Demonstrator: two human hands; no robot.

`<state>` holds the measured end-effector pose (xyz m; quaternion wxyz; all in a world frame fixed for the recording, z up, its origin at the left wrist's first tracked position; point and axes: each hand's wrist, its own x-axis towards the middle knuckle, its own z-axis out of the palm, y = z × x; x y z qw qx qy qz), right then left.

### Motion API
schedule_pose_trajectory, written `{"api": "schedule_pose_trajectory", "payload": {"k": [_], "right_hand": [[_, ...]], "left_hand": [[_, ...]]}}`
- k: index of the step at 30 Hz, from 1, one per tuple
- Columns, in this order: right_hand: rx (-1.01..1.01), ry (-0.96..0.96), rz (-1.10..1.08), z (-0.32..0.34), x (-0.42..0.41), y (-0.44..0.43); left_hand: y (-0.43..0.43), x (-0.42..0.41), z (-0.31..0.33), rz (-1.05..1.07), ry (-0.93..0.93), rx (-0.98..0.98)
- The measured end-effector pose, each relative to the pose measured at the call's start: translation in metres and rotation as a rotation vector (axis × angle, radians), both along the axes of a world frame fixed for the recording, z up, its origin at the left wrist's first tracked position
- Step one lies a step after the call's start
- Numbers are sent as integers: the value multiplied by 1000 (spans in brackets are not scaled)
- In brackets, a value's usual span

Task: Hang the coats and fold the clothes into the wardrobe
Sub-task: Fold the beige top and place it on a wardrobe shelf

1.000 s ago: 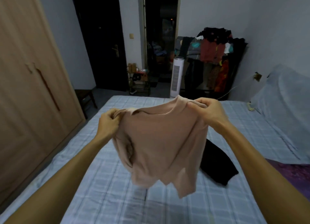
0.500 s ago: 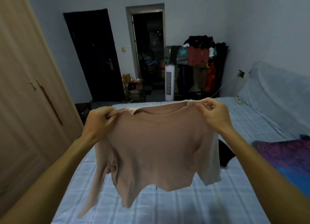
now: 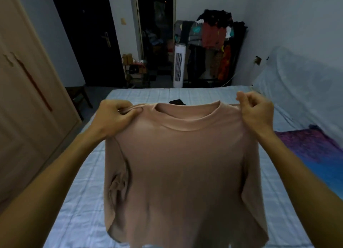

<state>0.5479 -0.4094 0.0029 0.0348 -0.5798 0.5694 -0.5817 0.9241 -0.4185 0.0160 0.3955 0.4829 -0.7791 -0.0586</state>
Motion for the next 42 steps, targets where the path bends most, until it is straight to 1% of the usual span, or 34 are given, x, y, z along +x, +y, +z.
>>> {"api": "schedule_pose_trajectory", "payload": {"k": [4, 8, 11, 14, 17, 19, 20, 22, 25, 27, 29, 31, 33, 37, 38, 40, 42], "right_hand": [[118, 16, 21, -45, -6, -68], [263, 38, 12, -127, -16, -169], [416, 65, -26, -214, -27, -256], [521, 150, -132, -309, -35, -356], [556, 187, -249, -400, -35, -430], [545, 227, -255, -463, -25, -444], [553, 275, -212, -493, -17, -439], [651, 374, -79, -551, -2, -417], [838, 528, 42, -620, 1, -388], [870, 630, 54, -644, -1, -383], [847, 683, 21, -655, -2, -384], [813, 694, 2, -658, -1, -385], [810, 698, -2, -658, -1, -383], [877, 711, 17, -648, 1, -379], [901, 715, 18, -643, 3, -374], [944, 719, 33, -635, 8, -349], [943, 707, 92, -627, 18, -301]], "left_hand": [[-65, -6, -39, 30, -56, 107], [-167, -23, -112, 102, -198, 260], [-261, -41, -191, 144, -297, 337], [-362, -65, -283, 263, -332, 364], [-438, -97, -375, 410, -312, 424], [-461, -121, -436, 431, -283, 505], [-461, -132, -466, 410, -270, 543], [-448, -146, -520, 334, -301, 611], [-417, -144, -593, 254, -455, 685], [-399, -141, -630, 252, -546, 709], [-389, -142, -653, 282, -596, 661], [-387, -142, -663, 315, -634, 584], [-387, -143, -665, 311, -648, 560], [-376, -149, -647, 327, -662, 697], [-366, -151, -639, 298, -652, 708], [-333, -149, -621, 161, -593, 693], [-284, -138, -606, 17, -557, 681]]}}
